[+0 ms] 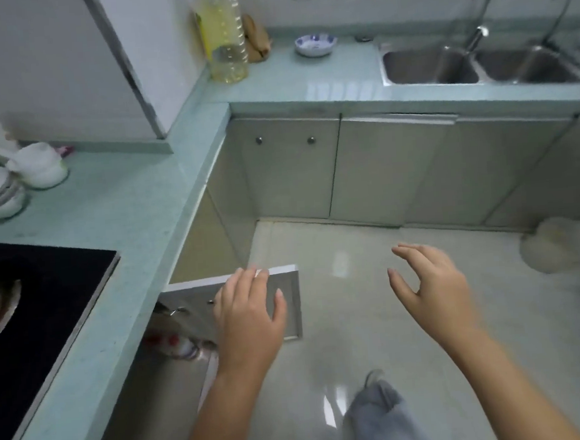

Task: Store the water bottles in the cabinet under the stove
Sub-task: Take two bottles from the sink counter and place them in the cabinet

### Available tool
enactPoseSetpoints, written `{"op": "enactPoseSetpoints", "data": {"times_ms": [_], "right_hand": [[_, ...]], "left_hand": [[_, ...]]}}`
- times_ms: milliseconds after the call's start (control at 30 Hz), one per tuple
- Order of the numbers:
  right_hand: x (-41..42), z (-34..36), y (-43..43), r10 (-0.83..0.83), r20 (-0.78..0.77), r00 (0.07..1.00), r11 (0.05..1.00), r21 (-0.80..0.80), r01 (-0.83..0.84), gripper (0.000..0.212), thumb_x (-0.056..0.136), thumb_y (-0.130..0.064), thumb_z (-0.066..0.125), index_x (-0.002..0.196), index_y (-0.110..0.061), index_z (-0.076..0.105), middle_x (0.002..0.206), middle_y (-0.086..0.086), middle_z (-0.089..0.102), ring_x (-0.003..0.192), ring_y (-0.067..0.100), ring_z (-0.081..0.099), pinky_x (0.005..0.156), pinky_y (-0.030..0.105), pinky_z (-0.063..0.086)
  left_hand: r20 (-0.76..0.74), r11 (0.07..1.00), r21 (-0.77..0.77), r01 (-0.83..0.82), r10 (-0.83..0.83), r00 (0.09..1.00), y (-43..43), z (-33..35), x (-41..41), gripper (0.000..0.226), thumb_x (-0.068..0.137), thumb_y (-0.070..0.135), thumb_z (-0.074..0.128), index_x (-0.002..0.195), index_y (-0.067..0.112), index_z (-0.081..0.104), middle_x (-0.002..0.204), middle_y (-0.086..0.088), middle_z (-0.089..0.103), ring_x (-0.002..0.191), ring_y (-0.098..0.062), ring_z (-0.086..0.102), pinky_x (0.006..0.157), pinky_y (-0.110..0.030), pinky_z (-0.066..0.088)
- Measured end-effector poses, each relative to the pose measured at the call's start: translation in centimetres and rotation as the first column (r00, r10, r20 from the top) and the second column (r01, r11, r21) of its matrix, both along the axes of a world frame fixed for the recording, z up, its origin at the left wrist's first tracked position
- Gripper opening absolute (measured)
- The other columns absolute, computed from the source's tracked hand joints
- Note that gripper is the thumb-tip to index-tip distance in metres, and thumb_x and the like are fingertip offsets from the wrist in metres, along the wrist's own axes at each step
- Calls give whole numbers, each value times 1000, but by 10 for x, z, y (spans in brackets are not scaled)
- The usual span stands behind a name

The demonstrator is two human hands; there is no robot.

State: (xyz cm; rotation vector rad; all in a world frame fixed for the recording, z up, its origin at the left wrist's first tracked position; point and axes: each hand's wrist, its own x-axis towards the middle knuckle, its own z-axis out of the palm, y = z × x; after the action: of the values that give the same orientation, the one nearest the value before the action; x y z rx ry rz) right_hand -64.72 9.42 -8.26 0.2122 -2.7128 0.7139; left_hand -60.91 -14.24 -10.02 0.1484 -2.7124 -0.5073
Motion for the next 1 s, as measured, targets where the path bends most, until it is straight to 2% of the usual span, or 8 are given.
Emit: {"op": "enactPoseSetpoints", "data": {"times_ms": [200, 500, 633, 800, 1000], "right_hand": [[-10, 2, 108, -246, 5, 969, 969, -29, 246, 28, 77, -12, 67, 104, -7, 62, 105, 12, 67, 101, 30, 59, 84, 39, 48], [-51, 9, 317, -485, 36, 874, 874, -20, 485, 29, 81, -23, 60, 106, -9, 60, 109, 11, 66, 103, 30, 59, 86, 44, 48], [-62, 22, 392, -588, 28, 809, 809, -16, 588, 29, 79, -14, 65, 107, -7, 61, 110, 12, 66, 105, 30, 58, 87, 43, 47], [-88, 16, 451, -649, 70, 758, 759, -14, 651, 29, 81, -17, 62, 109, -7, 60, 111, 11, 65, 107, 30, 56, 91, 40, 44], [-160, 10, 512, -715, 125, 688, 692, -15, 722, 32, 83, -18, 60, 113, -9, 58, 115, 9, 63, 112, 27, 52, 91, 41, 43]], "left_hand": [[-27, 965, -33, 259, -260, 965, 108, 11, -63, 42, 78, 32, 42, 98, 5, 68, 104, -13, 69, 99, -31, 64, 82, -45, 50], [-64, 833, -18, 552, -552, 831, 345, 23, -167, 41, 77, 31, 43, 99, 6, 68, 105, -11, 69, 99, -30, 64, 86, -43, 49], [-79, 777, 15, 629, -626, 776, 431, 29, -198, 40, 78, 30, 44, 100, 6, 68, 106, -10, 69, 100, -31, 63, 88, -43, 47], [-49, 715, 28, 699, -697, 715, 493, 19, -245, 40, 79, 30, 44, 100, 4, 68, 105, -12, 69, 99, -32, 64, 87, -43, 48], [-33, 681, 59, 730, -730, 683, 557, 12, -344, 43, 80, 31, 43, 103, 3, 66, 106, -12, 69, 100, -32, 63, 88, -43, 47]]}}
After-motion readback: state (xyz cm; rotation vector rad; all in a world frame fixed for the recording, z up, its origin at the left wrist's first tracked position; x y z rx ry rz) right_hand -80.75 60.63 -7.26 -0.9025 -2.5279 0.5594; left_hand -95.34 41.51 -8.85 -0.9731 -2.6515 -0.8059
